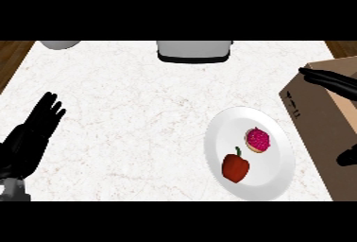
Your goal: Pick the cupcake from the plate and place it in the cardboard box
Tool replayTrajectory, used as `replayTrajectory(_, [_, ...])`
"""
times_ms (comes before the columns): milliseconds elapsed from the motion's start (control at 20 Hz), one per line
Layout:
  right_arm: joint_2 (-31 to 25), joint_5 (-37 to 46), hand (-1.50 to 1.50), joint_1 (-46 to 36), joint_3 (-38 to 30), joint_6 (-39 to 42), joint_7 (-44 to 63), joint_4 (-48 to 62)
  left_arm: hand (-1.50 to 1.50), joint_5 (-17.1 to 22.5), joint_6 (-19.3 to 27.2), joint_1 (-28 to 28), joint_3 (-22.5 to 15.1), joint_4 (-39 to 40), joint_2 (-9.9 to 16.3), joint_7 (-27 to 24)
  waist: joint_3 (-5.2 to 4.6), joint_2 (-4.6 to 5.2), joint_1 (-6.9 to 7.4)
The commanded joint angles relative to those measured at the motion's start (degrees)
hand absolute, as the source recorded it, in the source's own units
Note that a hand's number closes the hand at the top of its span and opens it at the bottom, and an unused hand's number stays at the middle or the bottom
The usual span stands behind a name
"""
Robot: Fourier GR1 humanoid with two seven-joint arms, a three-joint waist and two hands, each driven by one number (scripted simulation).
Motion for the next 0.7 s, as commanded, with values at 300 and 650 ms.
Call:
replayTrajectory(300, [3.88,10.38,-1.5,-6.02,9.87,7.93,23.01,-8.53,0.0,-1.83,0.07,-0.86,-0.67,1.34,-2.2,-0.31,0.02,0.03,-0.06])
replayTrajectory(650, [7.65,15.96,-1.5,-2.85,9.53,11.84,22.66,-4.81,0.0,1.76,-5.71,1.07,4.32,-0.05,0.17,0.65,0.08,0.09,-0.09])
